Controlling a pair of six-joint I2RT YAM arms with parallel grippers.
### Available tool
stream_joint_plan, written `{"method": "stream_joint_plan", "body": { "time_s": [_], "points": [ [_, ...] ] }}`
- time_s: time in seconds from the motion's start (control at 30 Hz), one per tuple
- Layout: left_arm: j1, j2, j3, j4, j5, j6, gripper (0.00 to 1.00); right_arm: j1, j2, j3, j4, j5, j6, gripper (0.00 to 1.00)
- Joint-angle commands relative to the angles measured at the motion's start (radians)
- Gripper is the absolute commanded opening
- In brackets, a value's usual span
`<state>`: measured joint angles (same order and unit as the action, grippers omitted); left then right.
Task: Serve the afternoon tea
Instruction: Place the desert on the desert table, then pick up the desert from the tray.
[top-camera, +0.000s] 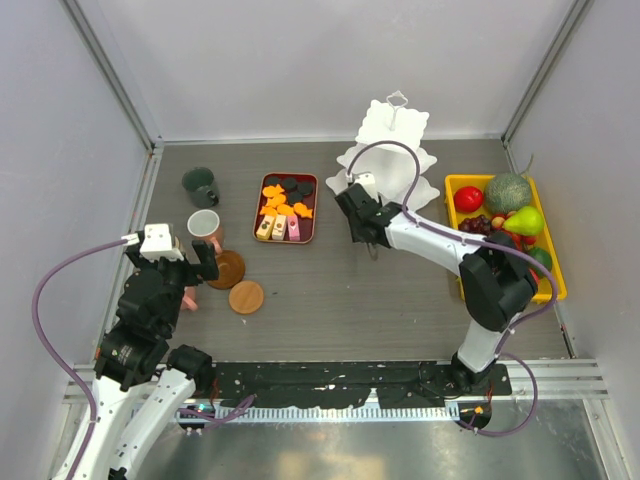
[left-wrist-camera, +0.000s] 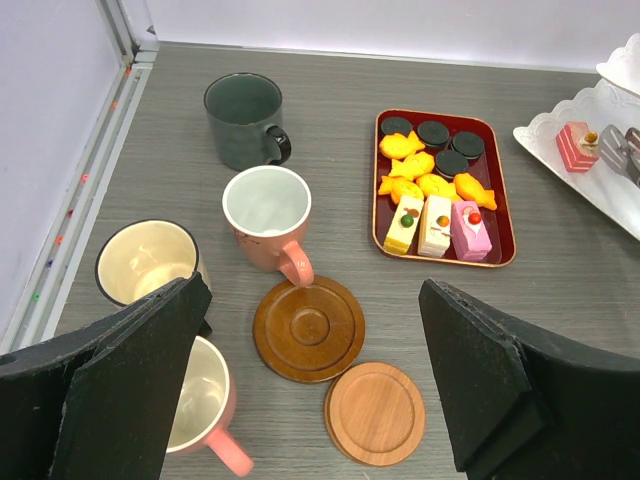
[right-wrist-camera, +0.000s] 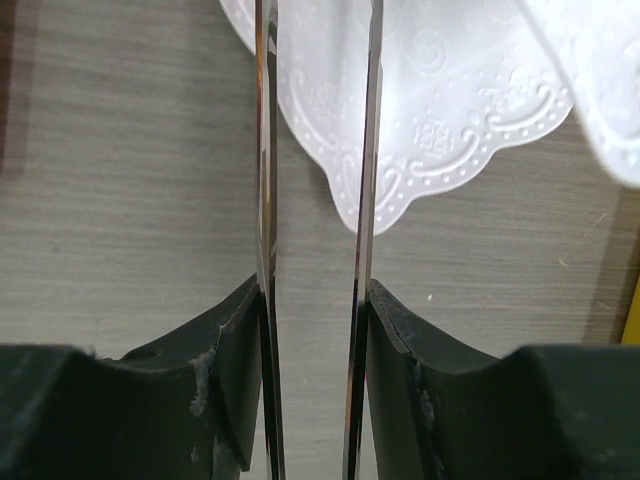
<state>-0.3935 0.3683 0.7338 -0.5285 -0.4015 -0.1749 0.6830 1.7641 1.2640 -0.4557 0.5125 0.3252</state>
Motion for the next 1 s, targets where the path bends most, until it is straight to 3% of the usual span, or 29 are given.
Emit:
{"method": "stream_joint_plan", "body": {
  "time_s": [0.0,0.4,0.63,0.97],
  "points": [
    [-0.004,-0.005,-0.002,0.044,-0.014,0.006,0.99,0.03,-0.101,-0.052,-0.029,-0.023,0.032,0.46],
    [-0.004,-0.009,-0.001,0.042,0.003,0.003,0.99,0.239,-0.276,-0.114,-0.12,-0.035,0.051,0.46],
    [-0.004,-0.008,-0.001,0.042,0.001,0.003,0.99,0.332,-0.233,-0.046,-0.092,-0.117,0.071,0.46],
    [-0.004,-0.009,-0.002,0.042,0.001,0.003,0.99,0.354,-0.072,0.069,-0.049,-0.143,0.103,0.46]
  ]
}}
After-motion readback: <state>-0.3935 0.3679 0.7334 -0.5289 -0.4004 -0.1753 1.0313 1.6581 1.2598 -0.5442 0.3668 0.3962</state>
